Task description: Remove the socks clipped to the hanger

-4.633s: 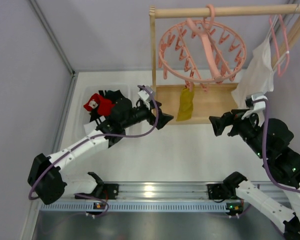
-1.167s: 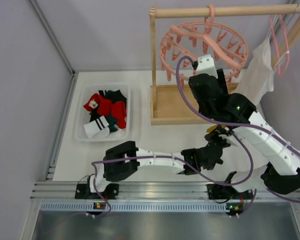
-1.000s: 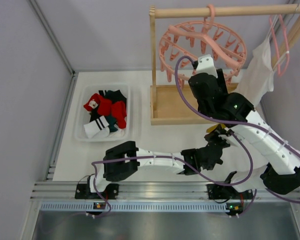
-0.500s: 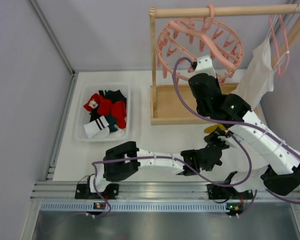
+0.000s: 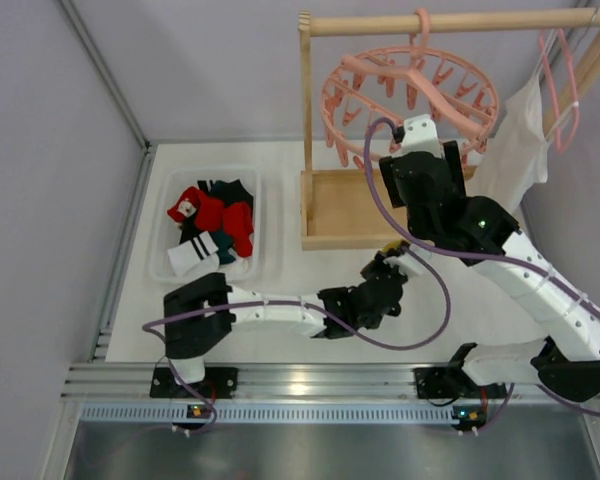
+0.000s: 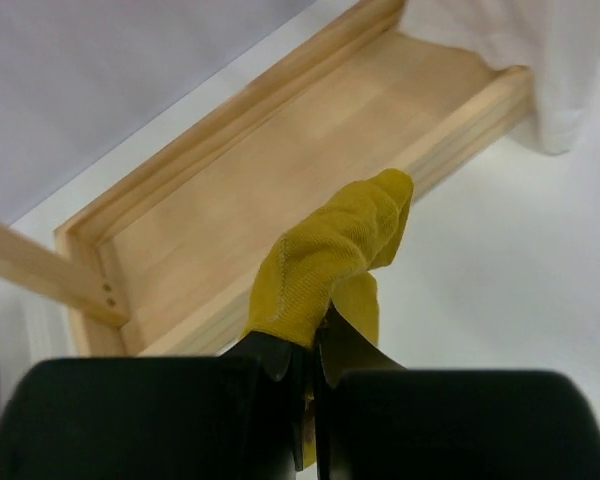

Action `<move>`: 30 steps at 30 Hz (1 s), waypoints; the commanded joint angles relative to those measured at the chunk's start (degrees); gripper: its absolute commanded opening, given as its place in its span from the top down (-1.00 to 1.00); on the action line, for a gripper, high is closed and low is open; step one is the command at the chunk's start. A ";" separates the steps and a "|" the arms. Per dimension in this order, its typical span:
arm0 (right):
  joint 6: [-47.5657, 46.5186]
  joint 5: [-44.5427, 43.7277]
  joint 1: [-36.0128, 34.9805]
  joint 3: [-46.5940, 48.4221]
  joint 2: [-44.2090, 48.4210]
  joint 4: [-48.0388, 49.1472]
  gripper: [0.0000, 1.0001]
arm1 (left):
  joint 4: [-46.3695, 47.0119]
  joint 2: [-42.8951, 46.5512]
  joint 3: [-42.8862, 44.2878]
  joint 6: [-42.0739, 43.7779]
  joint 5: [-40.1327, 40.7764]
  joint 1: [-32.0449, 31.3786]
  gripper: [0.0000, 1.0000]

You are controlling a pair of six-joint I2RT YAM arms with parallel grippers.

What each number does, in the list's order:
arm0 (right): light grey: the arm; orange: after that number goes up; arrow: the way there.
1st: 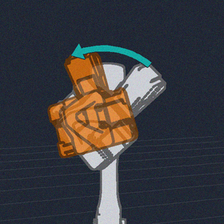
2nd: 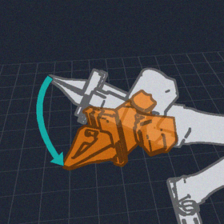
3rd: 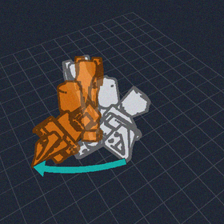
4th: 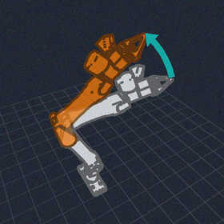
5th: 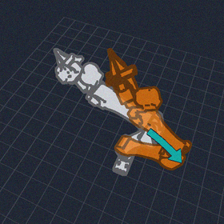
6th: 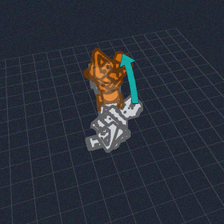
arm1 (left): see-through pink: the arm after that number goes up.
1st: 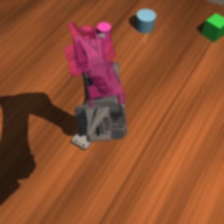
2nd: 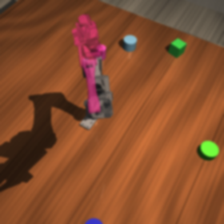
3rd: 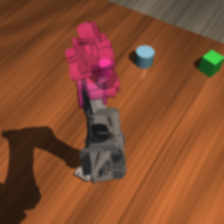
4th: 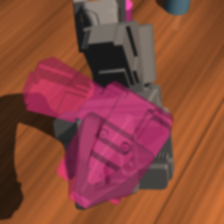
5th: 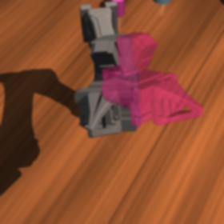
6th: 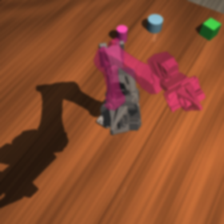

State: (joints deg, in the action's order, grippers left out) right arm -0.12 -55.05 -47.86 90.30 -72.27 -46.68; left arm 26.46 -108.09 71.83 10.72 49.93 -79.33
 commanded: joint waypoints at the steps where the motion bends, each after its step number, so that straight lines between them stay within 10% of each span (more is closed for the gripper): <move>1: 3.19 6.24 0.57 -0.39 5.02 1.77 -0.53 | -5.24 11.05 -4.15 -8.87 3.50 2.25 1.00; 6: 6.44 17.40 0.66 -2.84 12.39 1.06 -0.98 | -21.86 18.95 -8.72 -23.36 2.11 7.77 1.00; 14: 9.43 27.18 0.66 -9.70 26.03 1.58 -0.99 | -41.12 29.51 -12.76 -37.60 1.31 20.86 1.00; 30: 10.05 28.24 0.66 -15.59 33.07 2.03 -0.99 | -57.48 39.80 -11.80 -37.88 -12.66 50.85 1.00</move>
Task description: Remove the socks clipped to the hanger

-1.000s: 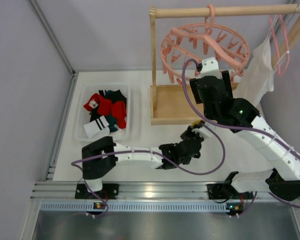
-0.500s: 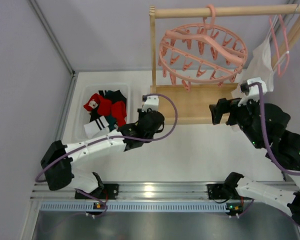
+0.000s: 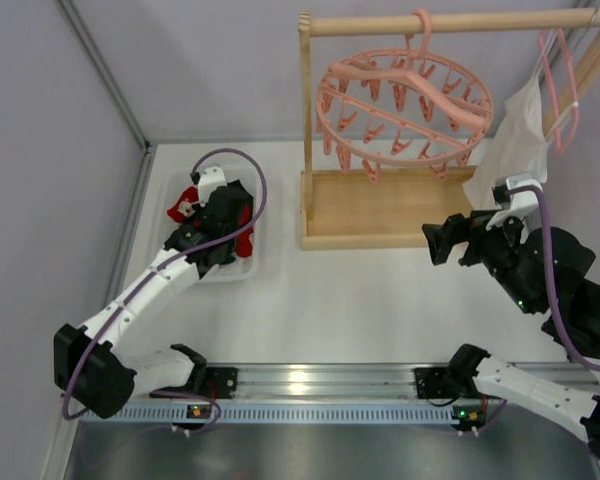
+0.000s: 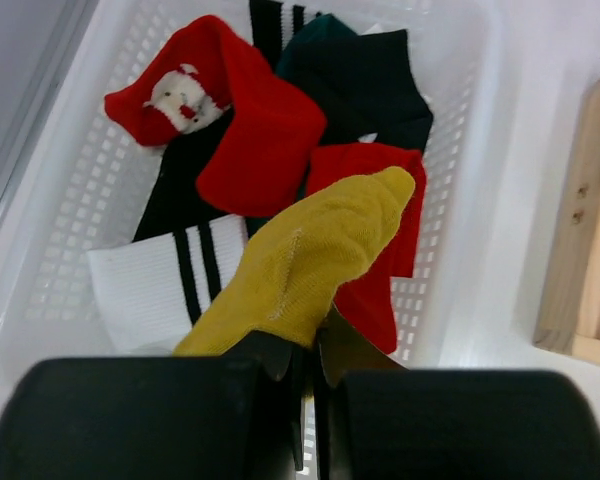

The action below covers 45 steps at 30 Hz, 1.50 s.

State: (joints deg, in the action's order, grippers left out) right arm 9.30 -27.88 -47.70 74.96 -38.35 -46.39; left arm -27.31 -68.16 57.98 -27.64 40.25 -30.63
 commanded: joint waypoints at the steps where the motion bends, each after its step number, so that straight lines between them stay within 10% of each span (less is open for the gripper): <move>1: 0.72 0.98 0.59 -0.34 -0.85 1.83 -0.99 | -4.06 -0.22 1.97 0.48 -2.98 2.85 1.00; 4: 0.72 0.90 0.59 -0.86 -1.20 2.18 -0.99 | -4.86 -0.31 2.23 -0.13 -1.93 4.61 0.79; 5: 0.81 0.90 0.59 -1.04 -1.46 2.18 -0.99 | -5.47 -0.48 2.49 -0.40 -1.49 4.70 -0.48; 6: 0.72 0.81 0.51 -1.13 -1.55 2.18 -0.99 | -5.56 -0.57 2.67 -0.66 -1.32 4.62 -0.97; 25: 5.73 -16.94 0.59 -15.28 7.05 4.12 -0.99 | -21.29 14.71 13.92 7.59 -11.94 4.70 -0.97; 45: 1.25 -15.80 0.51 -15.02 18.84 -7.83 -0.99 | -21.64 45.04 4.96 15.60 -12.56 4.44 -0.97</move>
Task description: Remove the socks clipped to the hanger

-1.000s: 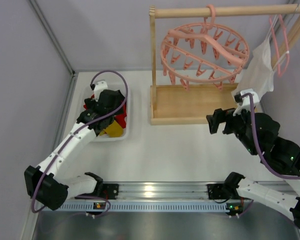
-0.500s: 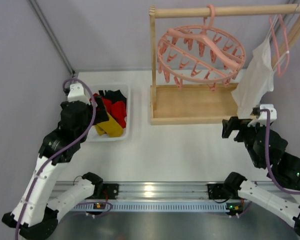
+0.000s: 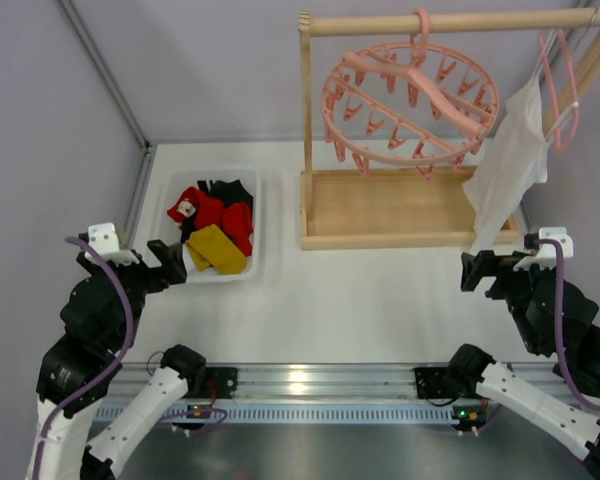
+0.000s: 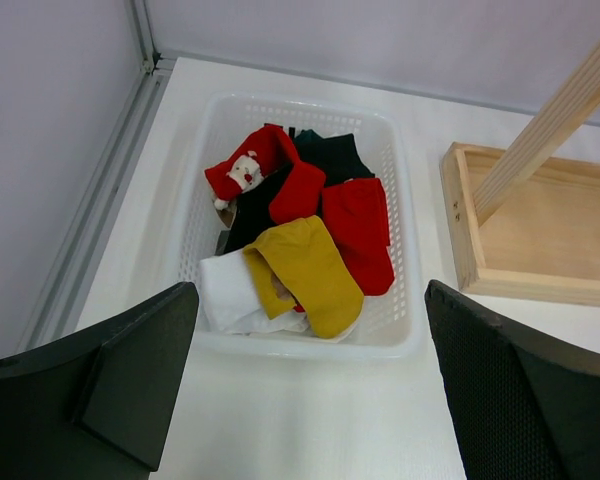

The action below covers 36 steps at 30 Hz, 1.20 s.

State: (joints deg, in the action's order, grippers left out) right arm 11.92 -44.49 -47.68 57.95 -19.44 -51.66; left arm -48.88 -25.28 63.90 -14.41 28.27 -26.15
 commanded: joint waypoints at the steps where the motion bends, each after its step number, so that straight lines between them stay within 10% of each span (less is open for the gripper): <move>1: -1.55 0.72 0.48 2.25 -0.16 -2.74 -0.99 | -0.07 2.42 -1.14 2.46 -0.67 -0.13 -0.97; 36: -2.52 0.63 0.40 0.41 -2.71 1.56 -0.99 | 0.10 -1.09 -2.37 1.58 -3.31 -0.65 -0.97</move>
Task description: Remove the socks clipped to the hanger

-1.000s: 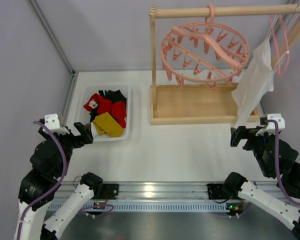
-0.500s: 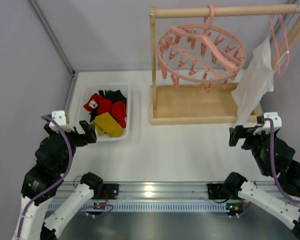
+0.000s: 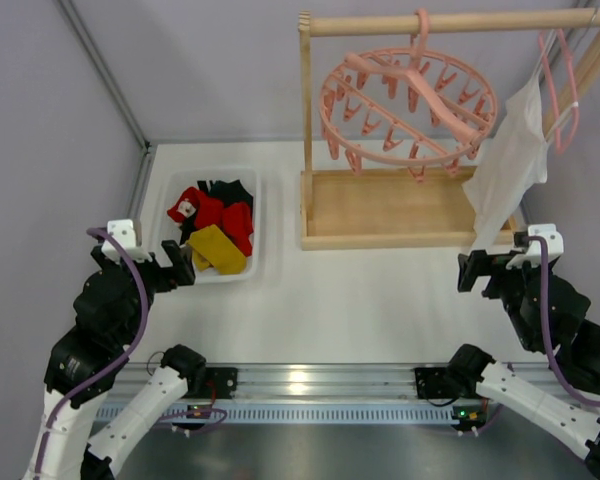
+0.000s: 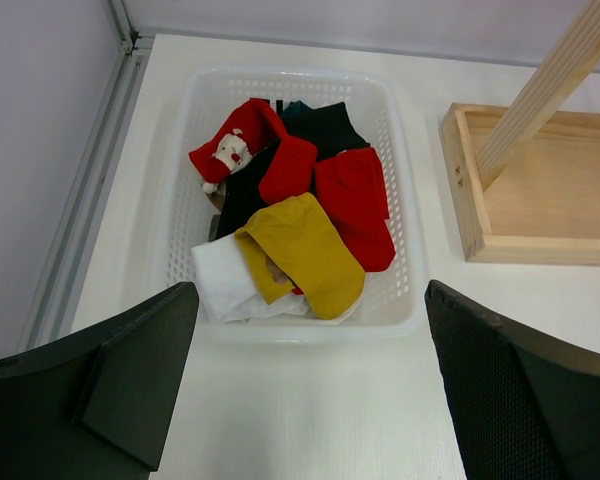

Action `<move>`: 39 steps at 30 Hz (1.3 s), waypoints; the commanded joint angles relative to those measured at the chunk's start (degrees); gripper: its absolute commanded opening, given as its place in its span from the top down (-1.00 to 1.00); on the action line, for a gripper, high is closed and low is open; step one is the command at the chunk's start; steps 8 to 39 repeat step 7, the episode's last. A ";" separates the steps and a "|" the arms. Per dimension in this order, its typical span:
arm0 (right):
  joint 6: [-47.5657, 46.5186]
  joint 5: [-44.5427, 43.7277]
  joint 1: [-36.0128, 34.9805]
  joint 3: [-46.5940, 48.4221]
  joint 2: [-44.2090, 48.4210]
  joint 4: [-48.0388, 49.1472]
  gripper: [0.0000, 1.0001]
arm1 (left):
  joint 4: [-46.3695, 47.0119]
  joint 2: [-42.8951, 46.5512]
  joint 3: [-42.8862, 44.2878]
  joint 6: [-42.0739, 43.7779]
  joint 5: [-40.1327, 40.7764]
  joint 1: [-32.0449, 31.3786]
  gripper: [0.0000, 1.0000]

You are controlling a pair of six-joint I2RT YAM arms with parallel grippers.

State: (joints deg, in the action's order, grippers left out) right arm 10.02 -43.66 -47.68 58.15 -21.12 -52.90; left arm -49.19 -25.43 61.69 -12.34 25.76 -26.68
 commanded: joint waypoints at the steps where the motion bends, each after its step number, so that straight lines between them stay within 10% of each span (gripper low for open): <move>1: -0.44 -0.20 0.40 -0.05 -1.02 2.98 -0.99 | 0.50 -0.94 -0.25 -0.49 -0.97 -0.13 -0.97; 39: -0.26 -0.20 0.40 -0.06 -1.11 3.68 -0.99 | 0.50 -0.85 -0.26 -0.67 -0.97 -0.13 -0.97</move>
